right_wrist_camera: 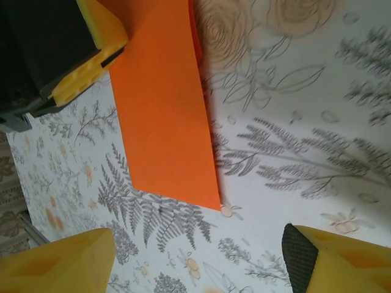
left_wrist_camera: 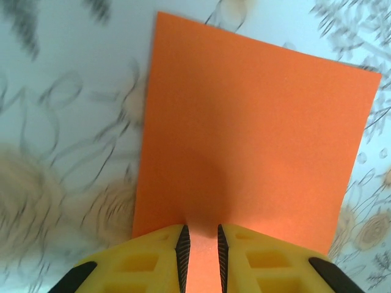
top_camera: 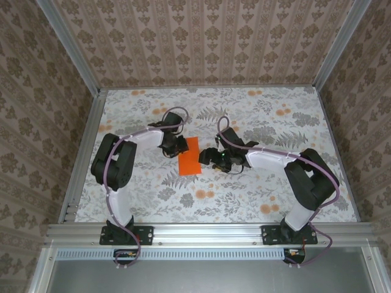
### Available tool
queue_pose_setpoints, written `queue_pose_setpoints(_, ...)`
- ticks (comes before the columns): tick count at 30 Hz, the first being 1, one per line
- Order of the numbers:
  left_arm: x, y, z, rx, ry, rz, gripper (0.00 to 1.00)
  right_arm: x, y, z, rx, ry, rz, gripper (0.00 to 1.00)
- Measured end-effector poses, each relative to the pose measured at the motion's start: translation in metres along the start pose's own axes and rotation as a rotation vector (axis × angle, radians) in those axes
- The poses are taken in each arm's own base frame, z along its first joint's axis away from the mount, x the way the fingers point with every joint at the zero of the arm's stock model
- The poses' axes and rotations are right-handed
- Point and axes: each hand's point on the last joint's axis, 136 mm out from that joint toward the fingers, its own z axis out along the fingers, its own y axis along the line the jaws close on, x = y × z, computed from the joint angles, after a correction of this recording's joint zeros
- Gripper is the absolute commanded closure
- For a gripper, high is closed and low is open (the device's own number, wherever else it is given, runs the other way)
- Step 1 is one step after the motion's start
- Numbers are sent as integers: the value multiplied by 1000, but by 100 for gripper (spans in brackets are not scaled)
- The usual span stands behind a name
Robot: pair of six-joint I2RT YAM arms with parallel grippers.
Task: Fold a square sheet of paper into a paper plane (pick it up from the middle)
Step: Move the square sheet of paper to the center of the table.
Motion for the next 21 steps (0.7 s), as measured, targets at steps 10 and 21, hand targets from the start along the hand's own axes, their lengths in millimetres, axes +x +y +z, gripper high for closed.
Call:
queue_pose_setpoints(10,19,23,-10,-51,-21,-91,77,25,-8,24,51,70,74,44)
queue_pose_setpoints(21,19,23,-9,-44,-27,-111,77,37,-1,41,74,114,67,57)
